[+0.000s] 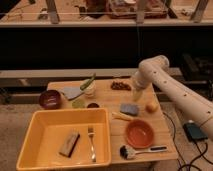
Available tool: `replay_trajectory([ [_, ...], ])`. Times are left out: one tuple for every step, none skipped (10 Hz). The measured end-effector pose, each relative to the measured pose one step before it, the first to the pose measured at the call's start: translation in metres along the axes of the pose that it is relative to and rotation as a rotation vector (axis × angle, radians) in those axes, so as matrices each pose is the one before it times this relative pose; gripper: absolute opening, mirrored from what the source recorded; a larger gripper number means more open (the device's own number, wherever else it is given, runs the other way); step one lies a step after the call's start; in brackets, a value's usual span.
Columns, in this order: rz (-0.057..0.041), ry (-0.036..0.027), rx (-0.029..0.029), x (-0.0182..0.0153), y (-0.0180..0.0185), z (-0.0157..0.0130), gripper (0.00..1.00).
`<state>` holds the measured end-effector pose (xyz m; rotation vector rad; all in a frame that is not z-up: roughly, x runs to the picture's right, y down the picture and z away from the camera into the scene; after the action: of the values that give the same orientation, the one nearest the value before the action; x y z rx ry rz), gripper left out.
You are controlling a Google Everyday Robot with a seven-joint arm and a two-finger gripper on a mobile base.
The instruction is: Place grapes in purple bowl
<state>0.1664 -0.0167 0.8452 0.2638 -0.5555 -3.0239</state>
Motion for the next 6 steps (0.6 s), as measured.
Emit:
replay_trajectory([
  [-0.01890,0.00668,-0.01229,0.00953,0.02587,0.00868,0.80],
  [-0.01151,0.00477,-0.00402,0.00680,0.01964,0.00865,0.80],
  [-0.00770,0.00366,-0.00253,0.00389,0.01519,0.00752,0.80],
  [-0.00525,0.00162,-0.00233,0.00234,0.00943,0.00435,0.80],
  [-0.00288,-0.00031,-0.00151,0.00089,0.00479,0.00195,0.80],
  [-0.00053,0.00068,-0.00046,0.00057,0.00120,0.00044,0.80],
])
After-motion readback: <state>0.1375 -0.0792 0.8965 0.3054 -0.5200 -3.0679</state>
